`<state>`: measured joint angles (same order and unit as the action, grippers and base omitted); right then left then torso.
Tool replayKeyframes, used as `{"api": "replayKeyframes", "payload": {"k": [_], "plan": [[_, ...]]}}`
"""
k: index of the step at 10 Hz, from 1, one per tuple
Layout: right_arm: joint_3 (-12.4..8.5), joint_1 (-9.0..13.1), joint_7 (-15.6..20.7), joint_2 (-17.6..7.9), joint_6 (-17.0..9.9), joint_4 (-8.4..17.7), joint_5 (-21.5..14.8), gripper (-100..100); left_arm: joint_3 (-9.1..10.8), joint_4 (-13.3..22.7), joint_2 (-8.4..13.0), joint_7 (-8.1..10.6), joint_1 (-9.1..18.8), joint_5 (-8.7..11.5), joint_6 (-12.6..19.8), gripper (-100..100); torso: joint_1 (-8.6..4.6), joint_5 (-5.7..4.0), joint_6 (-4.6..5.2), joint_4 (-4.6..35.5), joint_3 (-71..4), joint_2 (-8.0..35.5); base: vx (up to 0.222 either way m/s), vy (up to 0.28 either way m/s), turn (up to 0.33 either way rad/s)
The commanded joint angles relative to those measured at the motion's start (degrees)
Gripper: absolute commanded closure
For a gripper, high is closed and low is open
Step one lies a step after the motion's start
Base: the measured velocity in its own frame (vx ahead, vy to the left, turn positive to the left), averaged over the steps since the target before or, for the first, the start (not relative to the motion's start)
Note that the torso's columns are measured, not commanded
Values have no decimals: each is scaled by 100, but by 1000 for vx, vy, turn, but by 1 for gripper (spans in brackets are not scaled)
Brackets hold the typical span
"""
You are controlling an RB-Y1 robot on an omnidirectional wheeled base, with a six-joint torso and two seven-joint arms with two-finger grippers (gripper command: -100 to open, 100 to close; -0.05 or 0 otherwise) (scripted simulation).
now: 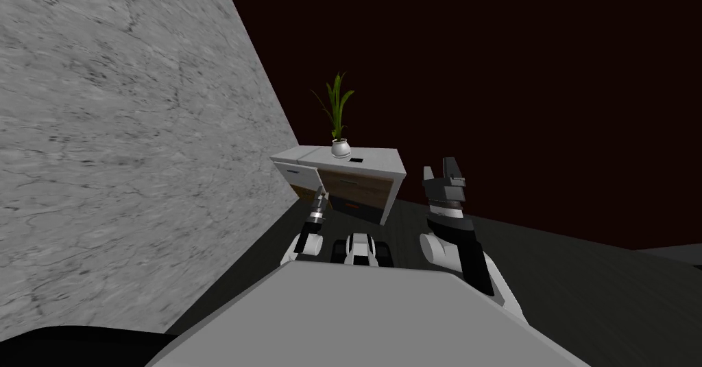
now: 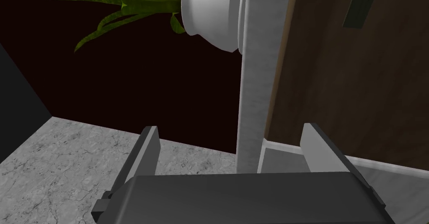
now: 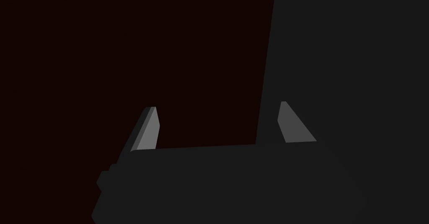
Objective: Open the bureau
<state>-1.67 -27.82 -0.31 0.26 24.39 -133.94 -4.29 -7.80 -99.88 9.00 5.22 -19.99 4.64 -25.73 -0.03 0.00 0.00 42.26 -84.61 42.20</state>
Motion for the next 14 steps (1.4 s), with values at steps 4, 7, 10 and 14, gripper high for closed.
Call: {"api": "replayKeyframes", "payload": {"k": [4,7,10,14], "plan": [[0,0,0,0,0,0,0,0,-151,705,-78,54,232,-1,-105,-100,5,1,-1,4,9,15,65,-11,-55],[0,0,0,0,0,0,0,0,-246,1142,-116,78,366,-7,-192,-100,1,0,-1,1,2,4,77,-8,-72],[0,0,0,0,0,0,0,0,-344,1592,-170,102,504,-14,-280,-100,2,0,-1,2,4,8,82,-14,-65],[0,0,0,0,0,0,0,0,-457,2103,-343,131,661,-21,-384,-100,6,2,-1,3,7,12,78,-2,-63]]}}
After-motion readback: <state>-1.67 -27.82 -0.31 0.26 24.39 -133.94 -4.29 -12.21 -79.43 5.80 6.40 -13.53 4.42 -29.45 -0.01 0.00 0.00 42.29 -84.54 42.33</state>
